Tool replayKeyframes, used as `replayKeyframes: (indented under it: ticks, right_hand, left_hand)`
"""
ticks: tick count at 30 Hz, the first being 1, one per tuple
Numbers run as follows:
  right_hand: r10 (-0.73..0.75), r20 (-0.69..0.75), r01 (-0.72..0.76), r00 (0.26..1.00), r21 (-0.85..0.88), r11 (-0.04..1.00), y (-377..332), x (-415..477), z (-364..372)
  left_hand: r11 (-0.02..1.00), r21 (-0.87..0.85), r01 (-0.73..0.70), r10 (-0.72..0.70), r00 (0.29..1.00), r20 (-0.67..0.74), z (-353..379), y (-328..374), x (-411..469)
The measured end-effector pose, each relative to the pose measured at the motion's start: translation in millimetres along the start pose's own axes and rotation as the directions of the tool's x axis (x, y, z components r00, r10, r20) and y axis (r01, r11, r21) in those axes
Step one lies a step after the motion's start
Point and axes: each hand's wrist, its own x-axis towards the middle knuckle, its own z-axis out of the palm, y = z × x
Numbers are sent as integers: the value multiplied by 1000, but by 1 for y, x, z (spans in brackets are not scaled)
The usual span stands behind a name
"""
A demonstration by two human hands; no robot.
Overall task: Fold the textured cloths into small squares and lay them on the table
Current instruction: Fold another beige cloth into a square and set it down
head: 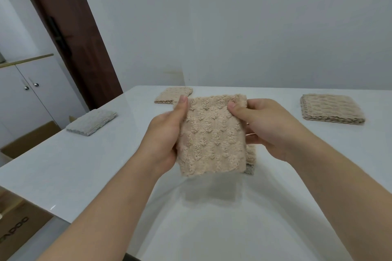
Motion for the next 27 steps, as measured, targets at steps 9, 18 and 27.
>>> replayKeyframes:
  ticks: [9, 18, 27]
  right_hand:
    - [-13, -216, 6, 976, -37, 999, 10, 10, -4]
    - [185, -4, -178, 983, 256, 950, 13, 8, 5]
    - [50, -185, -50, 981, 9, 999, 9, 2, 10]
  left_hand:
    - [985, 169, -18, 22, 1000, -20, 10, -13, 9]
    - [871, 486, 67, -48, 998, -51, 29, 33, 62]
    - [843, 538, 11, 29, 997, -66, 43, 65, 103]
